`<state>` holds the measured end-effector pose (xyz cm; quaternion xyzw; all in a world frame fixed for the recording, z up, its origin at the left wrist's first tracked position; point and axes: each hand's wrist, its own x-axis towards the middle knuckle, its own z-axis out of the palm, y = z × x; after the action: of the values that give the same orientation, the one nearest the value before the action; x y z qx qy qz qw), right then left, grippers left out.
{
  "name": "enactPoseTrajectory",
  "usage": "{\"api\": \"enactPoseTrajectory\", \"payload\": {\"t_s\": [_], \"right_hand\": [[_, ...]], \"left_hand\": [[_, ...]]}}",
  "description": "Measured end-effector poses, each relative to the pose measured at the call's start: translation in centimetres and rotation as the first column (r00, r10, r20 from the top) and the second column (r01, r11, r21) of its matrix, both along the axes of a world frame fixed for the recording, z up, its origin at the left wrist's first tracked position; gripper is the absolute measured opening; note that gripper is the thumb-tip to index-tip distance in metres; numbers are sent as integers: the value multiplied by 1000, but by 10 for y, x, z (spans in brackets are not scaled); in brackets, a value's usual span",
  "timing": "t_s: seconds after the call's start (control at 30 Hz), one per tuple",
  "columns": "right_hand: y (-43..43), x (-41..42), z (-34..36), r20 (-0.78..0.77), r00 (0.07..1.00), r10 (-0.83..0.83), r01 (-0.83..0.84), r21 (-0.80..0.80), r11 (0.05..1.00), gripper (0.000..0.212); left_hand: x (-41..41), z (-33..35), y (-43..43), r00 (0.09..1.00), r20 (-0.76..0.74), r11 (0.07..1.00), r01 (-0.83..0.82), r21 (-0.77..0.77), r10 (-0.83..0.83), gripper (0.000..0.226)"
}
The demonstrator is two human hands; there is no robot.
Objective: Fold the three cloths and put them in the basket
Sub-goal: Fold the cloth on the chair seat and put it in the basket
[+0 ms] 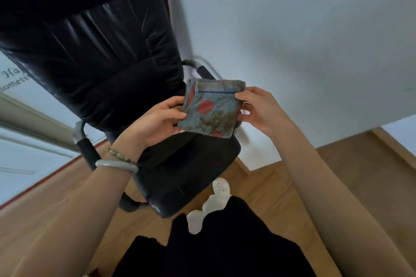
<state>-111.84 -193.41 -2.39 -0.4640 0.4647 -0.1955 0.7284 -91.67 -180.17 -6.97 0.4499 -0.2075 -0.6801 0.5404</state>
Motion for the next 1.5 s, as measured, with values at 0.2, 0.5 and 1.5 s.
{"api": "enactPoseTrajectory", "payload": {"t_s": [0.2, 0.5, 1.5], "right_hand": [[33, -96, 16, -1, 968, -252, 252, -33, 967, 8], [97, -266, 34, 59, 754, -654, 657, -43, 753, 6], [450, -802, 23, 10, -195, -981, 980, -38, -196, 13]], "left_hand": [[-65, 26, -25, 963, 52, 964, 265, -31, -263, 35], [-227, 45, -65, 770, 102, 773, 634, -13, -630, 41], [-915, 57, 91, -174, 178, -150, 978, 144, -969, 41]]}}
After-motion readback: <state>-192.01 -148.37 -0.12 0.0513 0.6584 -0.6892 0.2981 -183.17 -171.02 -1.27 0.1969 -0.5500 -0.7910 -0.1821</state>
